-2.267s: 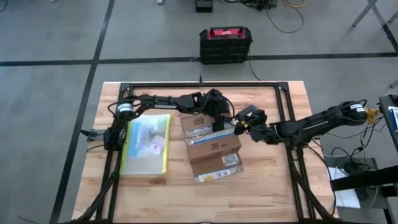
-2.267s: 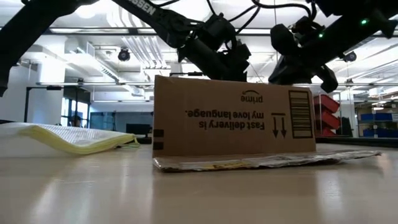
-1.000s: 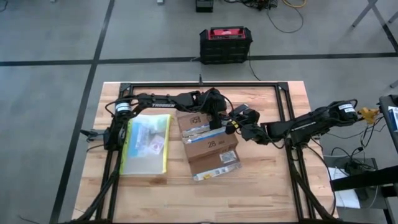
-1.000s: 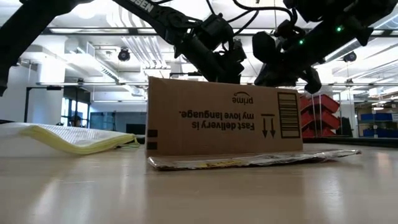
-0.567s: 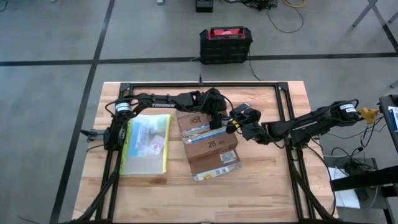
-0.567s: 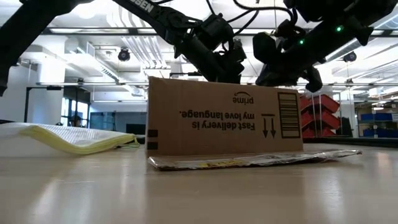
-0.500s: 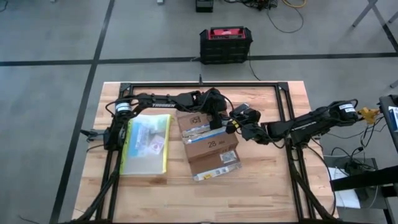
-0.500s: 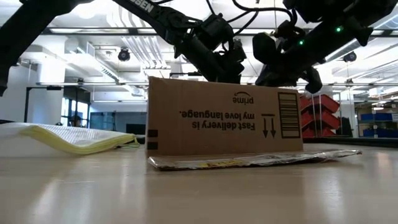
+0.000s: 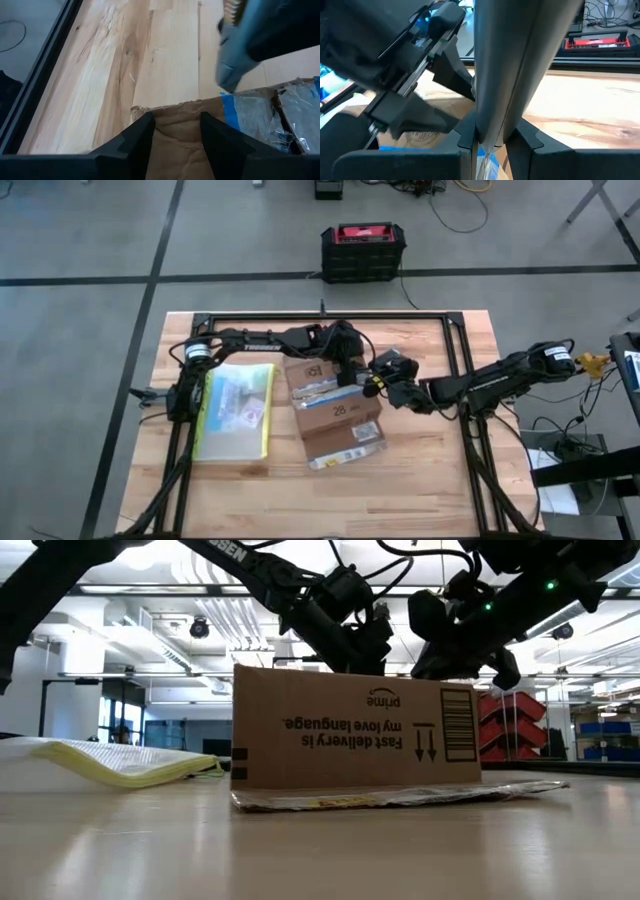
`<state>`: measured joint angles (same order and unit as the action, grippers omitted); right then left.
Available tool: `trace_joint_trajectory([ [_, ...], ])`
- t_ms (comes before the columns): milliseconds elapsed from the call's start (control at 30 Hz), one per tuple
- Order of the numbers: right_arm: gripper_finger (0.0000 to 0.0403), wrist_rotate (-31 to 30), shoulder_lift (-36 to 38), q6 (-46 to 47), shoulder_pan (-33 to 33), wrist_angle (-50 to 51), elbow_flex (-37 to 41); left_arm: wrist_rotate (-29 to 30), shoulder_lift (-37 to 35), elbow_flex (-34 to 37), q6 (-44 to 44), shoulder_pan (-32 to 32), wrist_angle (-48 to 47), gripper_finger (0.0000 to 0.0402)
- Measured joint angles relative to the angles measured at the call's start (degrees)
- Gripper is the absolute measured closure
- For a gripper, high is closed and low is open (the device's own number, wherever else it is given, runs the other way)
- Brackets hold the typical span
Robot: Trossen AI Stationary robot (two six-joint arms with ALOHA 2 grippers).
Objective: Unpack boxes
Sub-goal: Break down the box until it is fully flat
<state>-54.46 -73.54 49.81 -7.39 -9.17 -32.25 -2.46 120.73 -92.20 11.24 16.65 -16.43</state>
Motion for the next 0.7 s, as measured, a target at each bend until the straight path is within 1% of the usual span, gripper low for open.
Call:
trace_joint_trajectory([
  [200,0.0355,-0.2,0.0,2.8,-1.5,0.2,0.0,0.4,0.0,0.1,-0.4,0.1,-0.2,0.0255],
  [400,0.0355,-0.5,0.0,4.9,-2.9,0.2,0.0,1.3,-0.1,0.7,-0.7,0.2,-0.2,0.0251],
  [700,0.0355,-0.6,0.0,5.8,-5.0,0.4,-0.4,1.3,-0.1,0.7,-0.7,0.5,-0.8,0.0251],
])
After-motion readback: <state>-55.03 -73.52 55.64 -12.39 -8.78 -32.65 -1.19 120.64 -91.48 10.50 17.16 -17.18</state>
